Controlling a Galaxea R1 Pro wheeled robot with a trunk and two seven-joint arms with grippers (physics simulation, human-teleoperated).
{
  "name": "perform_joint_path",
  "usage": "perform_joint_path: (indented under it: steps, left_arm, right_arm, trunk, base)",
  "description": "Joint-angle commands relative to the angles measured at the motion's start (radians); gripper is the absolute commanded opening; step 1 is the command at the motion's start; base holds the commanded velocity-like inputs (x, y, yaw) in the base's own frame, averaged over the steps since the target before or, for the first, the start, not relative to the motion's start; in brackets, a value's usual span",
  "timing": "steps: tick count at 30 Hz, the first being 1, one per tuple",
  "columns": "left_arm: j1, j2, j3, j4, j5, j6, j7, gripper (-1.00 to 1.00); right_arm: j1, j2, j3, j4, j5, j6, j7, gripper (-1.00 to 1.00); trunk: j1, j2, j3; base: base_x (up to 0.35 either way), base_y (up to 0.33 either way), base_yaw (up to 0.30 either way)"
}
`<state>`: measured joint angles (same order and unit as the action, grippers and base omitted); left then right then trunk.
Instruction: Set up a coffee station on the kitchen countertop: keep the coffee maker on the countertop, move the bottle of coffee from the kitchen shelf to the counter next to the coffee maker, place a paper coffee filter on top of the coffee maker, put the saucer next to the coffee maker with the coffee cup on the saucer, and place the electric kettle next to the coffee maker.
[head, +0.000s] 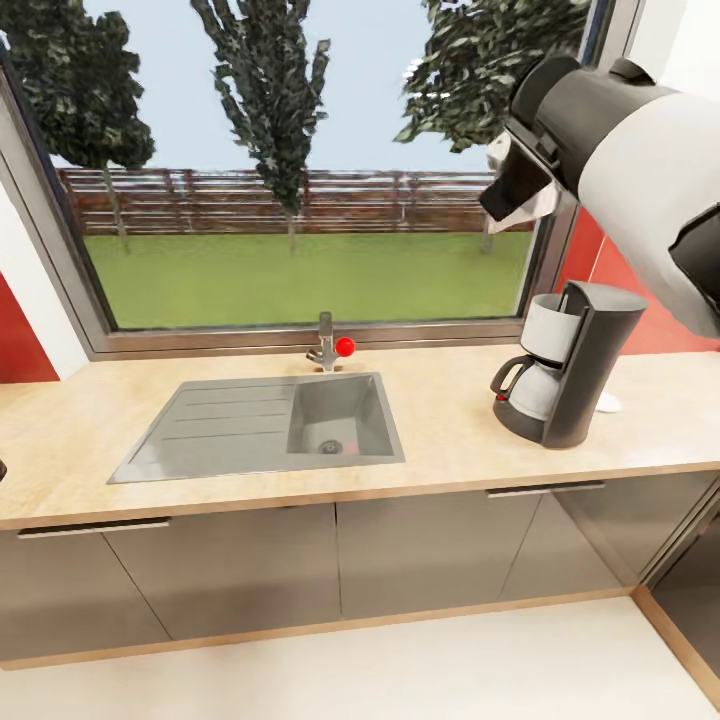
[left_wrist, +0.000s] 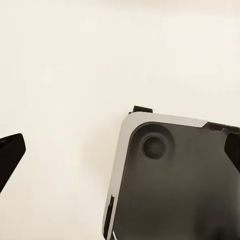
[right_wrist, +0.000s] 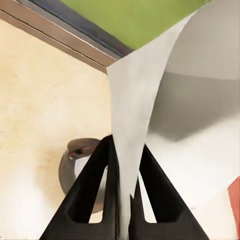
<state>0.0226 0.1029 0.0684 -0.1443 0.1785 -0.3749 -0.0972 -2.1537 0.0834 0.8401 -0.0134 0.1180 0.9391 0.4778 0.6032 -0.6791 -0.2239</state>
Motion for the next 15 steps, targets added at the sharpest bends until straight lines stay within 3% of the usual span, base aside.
perform_joint_path:
  steps: [1,3,7,8,9,12,15]
  left_arm:
    - [0.000,0.000,0.007,-0.001,0.007,0.001,-0.010,1.00]
    - [0.000,0.000,0.007,-0.001,0.007,0.001,-0.010,1.00]
    - [0.000,0.000,0.007,-0.001,0.007,0.001,-0.010,1.00]
    - [0.000,0.000,0.007,-0.001,0.007,0.001,-0.010,1.00]
    - [0.000,0.000,0.007,-0.001,0.007,0.001,-0.010,1.00]
    - [0.000,0.000,0.007,-0.001,0.007,0.001,-0.010,1.00]
    - [0.000,0.000,0.007,-0.001,0.007,0.001,-0.010,1.00]
  right_arm:
    - [-0.001,-0.001,0.036,0.002,0.042,-0.020,0.093,-1.00]
    - [-0.001,-0.002,0.075,0.004,0.098,-0.045,0.231,-1.00]
    - [-0.003,-0.006,0.106,0.005,0.214,-0.099,0.460,-1.00]
    - [-0.003,-0.004,0.130,0.006,0.305,-0.134,0.570,-1.00]
    - [-0.003,-0.003,0.142,0.006,0.349,-0.149,0.620,-1.00]
    - [-0.003,-0.002,0.160,0.006,0.437,-0.184,0.706,-1.00]
    - [-0.003,-0.004,0.170,0.006,0.490,-0.212,0.758,-1.00]
  trunk:
    - [0.000,-0.001,-0.001]
    - [0.000,-0.001,-0.001]
    - [0.000,-0.001,-0.001]
    - [0.000,-0.001,-0.001]
    - [0.000,-0.001,-0.001]
    - [0.000,-0.001,-0.001]
    - [0.000,-0.001,-0.001]
  base:
    - [0.000,0.000,0.000]
    - [0.000,0.000,0.000]
    - [0.000,0.000,0.000]
    - [0.000,0.000,0.000]
    - [0.000,0.000,0.000]
    - [0.000,0.000,0.000]
    - [0.000,0.000,0.000]
